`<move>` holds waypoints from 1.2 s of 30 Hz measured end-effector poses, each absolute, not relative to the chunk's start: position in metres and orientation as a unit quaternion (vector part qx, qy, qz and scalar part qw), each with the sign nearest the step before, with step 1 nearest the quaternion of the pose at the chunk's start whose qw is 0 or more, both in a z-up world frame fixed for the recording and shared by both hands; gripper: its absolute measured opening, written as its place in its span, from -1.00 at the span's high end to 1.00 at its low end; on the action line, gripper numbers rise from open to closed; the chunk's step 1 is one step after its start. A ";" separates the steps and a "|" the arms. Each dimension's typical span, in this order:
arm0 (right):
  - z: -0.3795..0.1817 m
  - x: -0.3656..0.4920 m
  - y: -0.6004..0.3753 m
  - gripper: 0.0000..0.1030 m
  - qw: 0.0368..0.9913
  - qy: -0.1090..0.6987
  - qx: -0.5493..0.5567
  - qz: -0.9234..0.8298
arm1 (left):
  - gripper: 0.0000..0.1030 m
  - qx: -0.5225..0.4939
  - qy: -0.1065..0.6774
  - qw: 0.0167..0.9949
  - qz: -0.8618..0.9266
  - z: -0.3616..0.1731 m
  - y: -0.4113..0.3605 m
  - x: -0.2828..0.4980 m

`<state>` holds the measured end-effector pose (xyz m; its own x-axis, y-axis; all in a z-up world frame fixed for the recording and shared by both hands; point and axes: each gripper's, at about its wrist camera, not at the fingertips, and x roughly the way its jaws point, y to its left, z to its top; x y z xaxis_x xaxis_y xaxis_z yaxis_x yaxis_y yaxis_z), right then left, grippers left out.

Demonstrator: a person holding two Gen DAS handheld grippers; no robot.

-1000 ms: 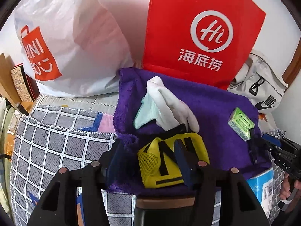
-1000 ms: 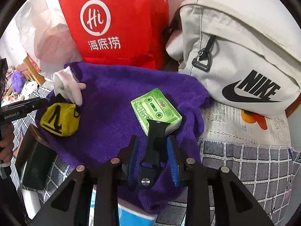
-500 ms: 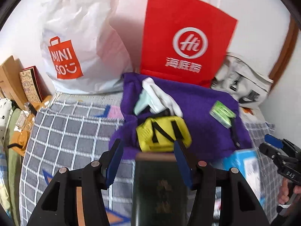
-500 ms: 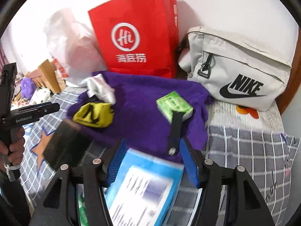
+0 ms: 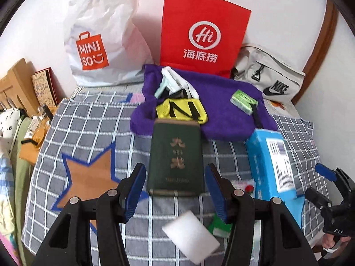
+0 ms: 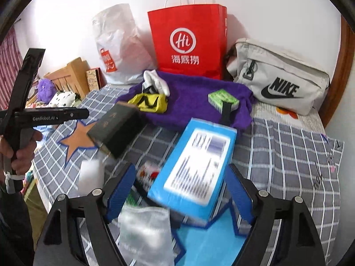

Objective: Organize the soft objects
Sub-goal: 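Reach the right gripper to the white mesh bag on the bed and grasp it, then lift the white mesh bag with the right gripper while the left grasps the white foam block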

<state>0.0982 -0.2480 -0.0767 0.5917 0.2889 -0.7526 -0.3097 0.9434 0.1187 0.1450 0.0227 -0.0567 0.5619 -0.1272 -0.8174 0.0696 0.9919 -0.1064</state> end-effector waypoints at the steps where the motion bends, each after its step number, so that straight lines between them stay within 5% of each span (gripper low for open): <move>1: -0.080 0.093 -0.248 -0.59 0.890 0.424 -0.011 0.168 | -0.04 -0.031 0.463 0.884 -0.054 -0.058 0.022 0.139; 28: -0.173 0.029 -0.202 -0.76 0.855 0.502 -0.020 0.130 | -0.15 -0.032 0.461 0.885 -0.051 -0.093 0.040 0.075; 31: -0.174 0.028 -0.206 -0.42 0.858 0.499 -0.022 0.121 | -0.16 -0.026 0.468 0.882 -0.054 -0.098 0.035 0.074; 33: -0.173 0.028 -0.210 0.03 0.855 0.503 -0.012 0.125 | -0.17 -0.023 0.470 0.880 -0.054 -0.101 0.033 0.073; 36: -0.167 0.023 -0.214 0.34 0.859 0.496 -0.015 0.128 | -0.17 -0.024 0.474 0.878 -0.054 -0.105 0.031 0.073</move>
<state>0.0227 -0.2141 -0.1670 0.4745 0.2046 -0.8561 -0.2344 0.9669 0.1011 0.0729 0.0314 -0.1053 0.5439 -0.1178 -0.8308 0.0717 0.9930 -0.0938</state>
